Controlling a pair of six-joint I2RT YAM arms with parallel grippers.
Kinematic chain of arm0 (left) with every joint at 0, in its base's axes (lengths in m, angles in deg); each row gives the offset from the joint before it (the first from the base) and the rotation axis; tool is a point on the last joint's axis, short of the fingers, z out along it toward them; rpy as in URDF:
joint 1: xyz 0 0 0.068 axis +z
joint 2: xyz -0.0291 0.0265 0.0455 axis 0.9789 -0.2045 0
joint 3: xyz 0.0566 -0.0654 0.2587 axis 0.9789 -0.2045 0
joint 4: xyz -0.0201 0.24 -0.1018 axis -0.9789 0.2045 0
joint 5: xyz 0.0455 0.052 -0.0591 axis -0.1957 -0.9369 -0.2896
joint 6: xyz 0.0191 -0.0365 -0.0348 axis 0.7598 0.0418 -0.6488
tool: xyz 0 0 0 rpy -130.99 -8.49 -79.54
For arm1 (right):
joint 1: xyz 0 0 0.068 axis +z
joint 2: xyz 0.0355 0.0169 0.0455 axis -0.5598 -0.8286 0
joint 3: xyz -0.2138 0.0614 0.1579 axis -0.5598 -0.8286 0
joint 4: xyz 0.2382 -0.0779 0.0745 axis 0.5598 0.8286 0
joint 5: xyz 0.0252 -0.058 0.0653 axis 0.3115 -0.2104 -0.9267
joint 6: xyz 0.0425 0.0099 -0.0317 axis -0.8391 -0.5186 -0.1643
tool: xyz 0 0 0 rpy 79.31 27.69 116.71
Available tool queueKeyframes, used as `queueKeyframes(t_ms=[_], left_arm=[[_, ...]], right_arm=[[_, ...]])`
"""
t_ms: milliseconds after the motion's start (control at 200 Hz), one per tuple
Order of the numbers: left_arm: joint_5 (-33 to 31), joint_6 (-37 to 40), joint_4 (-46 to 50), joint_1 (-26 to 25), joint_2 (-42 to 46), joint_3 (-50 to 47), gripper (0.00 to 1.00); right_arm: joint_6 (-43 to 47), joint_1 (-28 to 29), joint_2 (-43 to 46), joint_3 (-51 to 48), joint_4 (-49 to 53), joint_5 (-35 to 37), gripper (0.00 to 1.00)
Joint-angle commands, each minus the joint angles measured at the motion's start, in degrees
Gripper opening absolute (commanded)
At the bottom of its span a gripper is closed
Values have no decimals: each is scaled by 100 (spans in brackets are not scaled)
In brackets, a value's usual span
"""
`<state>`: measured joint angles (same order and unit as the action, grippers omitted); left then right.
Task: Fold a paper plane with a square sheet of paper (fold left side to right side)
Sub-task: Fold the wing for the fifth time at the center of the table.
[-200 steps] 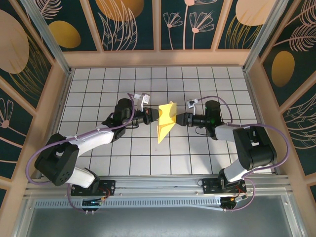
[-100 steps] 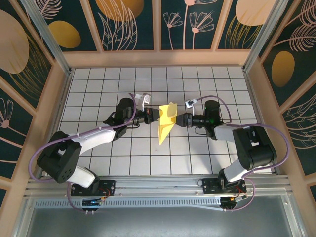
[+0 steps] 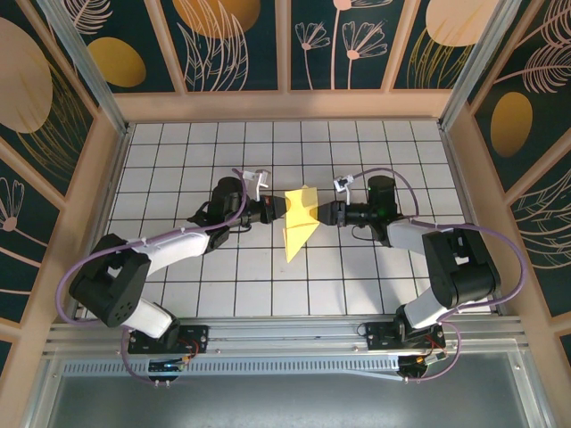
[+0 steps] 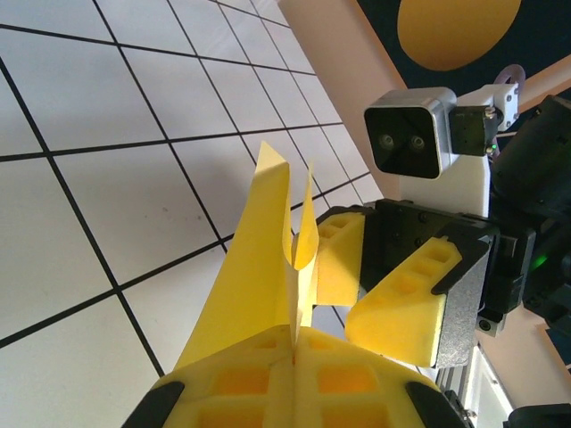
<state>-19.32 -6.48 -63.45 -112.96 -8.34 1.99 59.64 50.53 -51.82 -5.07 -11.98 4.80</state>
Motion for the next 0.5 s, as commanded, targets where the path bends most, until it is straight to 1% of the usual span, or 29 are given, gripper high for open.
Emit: queueKeyframes(t_ms=[0, 80, 360, 430, 490], left_arm=[[-10, 162, 132, 41, -125, 88, 0], [-37, 179, 163, 48, -168, 79, 0], [-94, 202, 223, 50, -275, 42, 0], [-94, 198, 212, 49, -291, 20, 0], [-103, 193, 214, 49, -302, 7, 1]], right_arm=[[244, 5, 113, 249, 224, 189, 42], [326, 3, 66, 376, 386, 266, 38], [566, 3, -149, 651, 848, 508, 28], [578, 3, -214, 691, 906, 553, 21], [585, 3, -278, 726, 985, 639, 13]])
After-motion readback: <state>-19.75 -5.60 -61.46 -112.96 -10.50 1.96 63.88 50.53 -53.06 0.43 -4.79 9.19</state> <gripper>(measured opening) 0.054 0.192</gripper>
